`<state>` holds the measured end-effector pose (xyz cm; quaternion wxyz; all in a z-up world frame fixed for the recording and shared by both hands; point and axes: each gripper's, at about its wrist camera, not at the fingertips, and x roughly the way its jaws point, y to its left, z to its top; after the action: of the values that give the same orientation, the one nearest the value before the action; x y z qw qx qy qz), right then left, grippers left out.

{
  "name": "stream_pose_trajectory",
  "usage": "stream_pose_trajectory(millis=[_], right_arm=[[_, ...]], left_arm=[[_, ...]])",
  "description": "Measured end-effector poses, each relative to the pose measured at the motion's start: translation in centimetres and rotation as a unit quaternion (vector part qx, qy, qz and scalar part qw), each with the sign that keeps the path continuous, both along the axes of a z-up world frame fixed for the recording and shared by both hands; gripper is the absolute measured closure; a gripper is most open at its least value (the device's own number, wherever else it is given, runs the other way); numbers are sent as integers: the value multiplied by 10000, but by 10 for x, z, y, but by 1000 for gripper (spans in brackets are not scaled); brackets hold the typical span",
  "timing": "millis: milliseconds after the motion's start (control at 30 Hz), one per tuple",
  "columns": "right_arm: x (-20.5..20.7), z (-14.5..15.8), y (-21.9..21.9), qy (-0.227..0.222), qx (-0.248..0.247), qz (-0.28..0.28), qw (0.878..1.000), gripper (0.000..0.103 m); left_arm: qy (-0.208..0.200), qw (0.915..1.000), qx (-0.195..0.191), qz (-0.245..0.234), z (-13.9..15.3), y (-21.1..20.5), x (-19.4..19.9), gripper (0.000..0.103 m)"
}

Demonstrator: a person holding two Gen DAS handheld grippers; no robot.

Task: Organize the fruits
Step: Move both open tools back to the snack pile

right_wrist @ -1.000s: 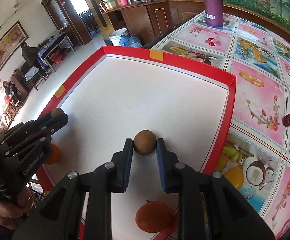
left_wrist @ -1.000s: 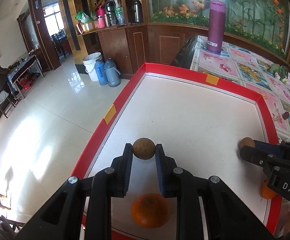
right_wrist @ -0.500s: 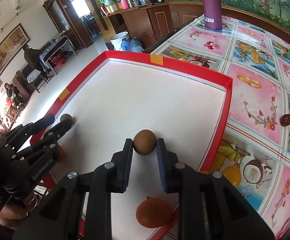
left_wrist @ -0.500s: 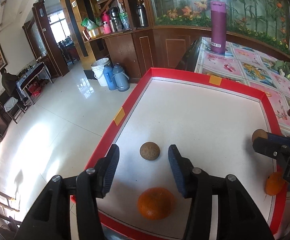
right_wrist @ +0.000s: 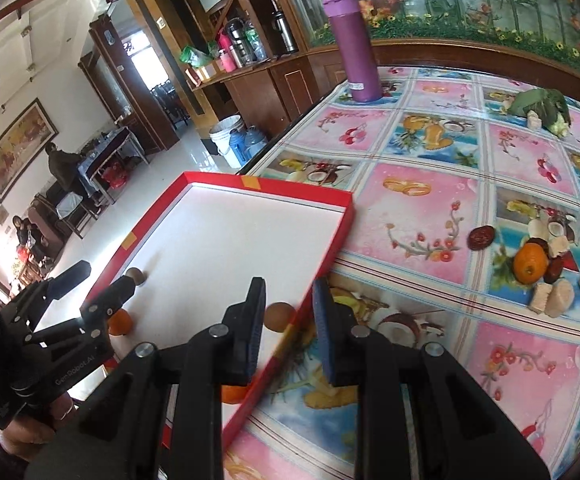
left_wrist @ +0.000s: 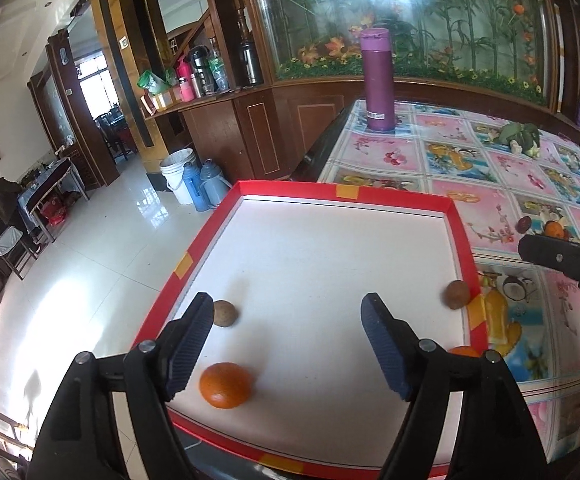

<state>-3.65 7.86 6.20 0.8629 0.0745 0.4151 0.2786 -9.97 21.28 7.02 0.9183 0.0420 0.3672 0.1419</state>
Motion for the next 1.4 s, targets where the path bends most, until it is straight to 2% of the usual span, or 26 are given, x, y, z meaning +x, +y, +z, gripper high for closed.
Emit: stream_pose_trajectory(millis=[233, 433, 600, 833, 1133, 1200, 1233, 1400], right_arm=[[2, -2, -84, 65, 223, -722, 9971, 77], [-1, -17, -167, 213, 353, -1493, 9879, 77], [-5, -30, -216, 372, 466, -1907, 9798, 77], [-3, -37, -235, 419, 408, -1947, 9791, 77], [29, -43, -234, 539, 189, -1967, 9788, 77], [35, -41, -232, 529, 201, -1916, 9798, 67], [38, -41, -232, 540, 212, -1917, 9797, 58], [51, -43, -229, 549, 167, -1925, 9796, 56]], left_arm=[[125, 9984, 61, -544, -3, -47, 3, 27], [240, 9951, 100, -958, -9, -84, 5, 27], [377, 9910, 163, -1278, -15, -114, 5, 27], [505, 9850, 246, -1629, -19, -148, 6, 27], [660, 9781, 223, -1964, -23, -185, 22, 27], [684, 9772, 170, -2001, -23, -191, 29, 27], [701, 9774, 144, -1991, -24, -193, 34, 27], [806, 9754, -133, -2050, -27, -201, 53, 27]])
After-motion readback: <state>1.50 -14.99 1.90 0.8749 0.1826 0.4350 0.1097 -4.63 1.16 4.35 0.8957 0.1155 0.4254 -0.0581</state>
